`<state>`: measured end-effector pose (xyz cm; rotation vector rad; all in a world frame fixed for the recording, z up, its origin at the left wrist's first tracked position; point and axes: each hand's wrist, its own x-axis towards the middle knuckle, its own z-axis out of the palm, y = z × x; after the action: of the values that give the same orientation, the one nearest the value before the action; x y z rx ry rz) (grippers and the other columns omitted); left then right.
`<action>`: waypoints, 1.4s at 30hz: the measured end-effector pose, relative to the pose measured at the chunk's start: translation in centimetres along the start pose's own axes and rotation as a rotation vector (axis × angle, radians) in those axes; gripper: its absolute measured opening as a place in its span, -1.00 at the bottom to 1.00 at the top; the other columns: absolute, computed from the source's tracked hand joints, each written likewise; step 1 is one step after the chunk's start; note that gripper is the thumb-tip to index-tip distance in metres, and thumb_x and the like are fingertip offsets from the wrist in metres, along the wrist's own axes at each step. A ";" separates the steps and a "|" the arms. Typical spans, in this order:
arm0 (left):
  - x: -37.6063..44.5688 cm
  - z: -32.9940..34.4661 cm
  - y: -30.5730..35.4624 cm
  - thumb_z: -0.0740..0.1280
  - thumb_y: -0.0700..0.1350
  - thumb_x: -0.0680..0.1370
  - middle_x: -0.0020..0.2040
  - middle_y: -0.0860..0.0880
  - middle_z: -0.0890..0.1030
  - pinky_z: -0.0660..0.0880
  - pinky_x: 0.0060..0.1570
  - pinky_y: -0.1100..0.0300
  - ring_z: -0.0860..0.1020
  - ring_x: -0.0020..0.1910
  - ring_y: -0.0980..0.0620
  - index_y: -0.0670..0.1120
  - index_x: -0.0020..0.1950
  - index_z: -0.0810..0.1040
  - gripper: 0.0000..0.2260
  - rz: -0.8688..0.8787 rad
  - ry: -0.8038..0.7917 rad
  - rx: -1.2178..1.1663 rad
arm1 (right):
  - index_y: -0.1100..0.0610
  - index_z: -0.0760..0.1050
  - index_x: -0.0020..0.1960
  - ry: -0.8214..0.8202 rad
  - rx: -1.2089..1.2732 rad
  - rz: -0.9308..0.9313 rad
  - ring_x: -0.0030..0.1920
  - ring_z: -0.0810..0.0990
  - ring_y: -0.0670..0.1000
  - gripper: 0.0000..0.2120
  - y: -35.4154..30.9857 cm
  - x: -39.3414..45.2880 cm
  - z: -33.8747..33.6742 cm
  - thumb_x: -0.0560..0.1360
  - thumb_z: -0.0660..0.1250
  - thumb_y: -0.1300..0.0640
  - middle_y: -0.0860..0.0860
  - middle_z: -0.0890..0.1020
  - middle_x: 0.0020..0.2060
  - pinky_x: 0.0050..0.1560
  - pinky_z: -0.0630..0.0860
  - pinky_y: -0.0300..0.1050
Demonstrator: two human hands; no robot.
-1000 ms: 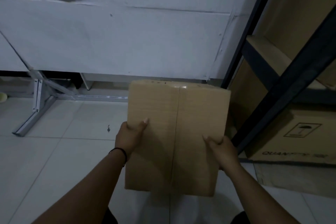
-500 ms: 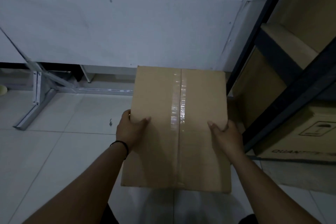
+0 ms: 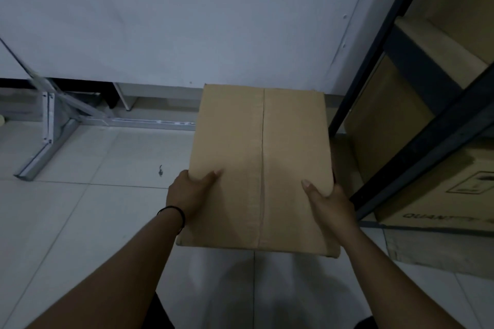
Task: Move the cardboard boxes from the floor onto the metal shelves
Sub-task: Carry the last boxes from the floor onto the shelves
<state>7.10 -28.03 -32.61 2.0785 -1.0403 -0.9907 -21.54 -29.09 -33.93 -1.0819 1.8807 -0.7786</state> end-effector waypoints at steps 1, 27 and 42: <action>0.0 0.0 0.1 0.35 0.34 0.40 0.12 -0.06 0.54 0.48 -0.01 0.04 0.52 0.04 -0.11 -0.11 0.27 0.42 -0.35 -0.001 -0.002 0.007 | 0.11 0.32 0.43 0.006 -0.011 0.002 0.15 0.53 0.11 -0.24 -0.1 0.0 0.0 0.41 0.35 -0.33 0.04 0.55 0.24 0.00 0.44 -0.14; -2.1 -5.0 2.3 0.29 -0.01 0.55 0.01 -0.12 0.68 0.55 -0.01 0.00 0.64 -0.05 -0.12 -0.11 0.24 0.53 -0.70 -0.105 -0.428 -0.517 | 0.07 0.38 0.37 -0.380 0.302 0.202 0.01 0.61 0.07 -0.48 -3.7 -1.7 -4.5 0.49 0.38 -0.10 0.07 0.62 0.11 -0.03 0.56 -0.08; -6.1 -13.6 12.5 0.12 0.03 0.60 -0.28 -0.07 0.67 0.56 -0.39 0.17 0.64 -0.33 -0.02 -0.11 0.01 0.59 -0.69 0.322 -0.238 -0.941 | 0.14 0.56 -0.07 -0.323 0.767 -0.158 -0.27 0.60 0.09 -0.75 -18.4 -6.8 -9.6 0.53 0.22 -0.03 0.06 0.62 -0.36 -0.22 0.49 -0.06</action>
<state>10.95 -26.74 -13.57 1.0185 -0.7541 -1.2486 -20.66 -30.09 -12.17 -0.7930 1.0754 -1.2011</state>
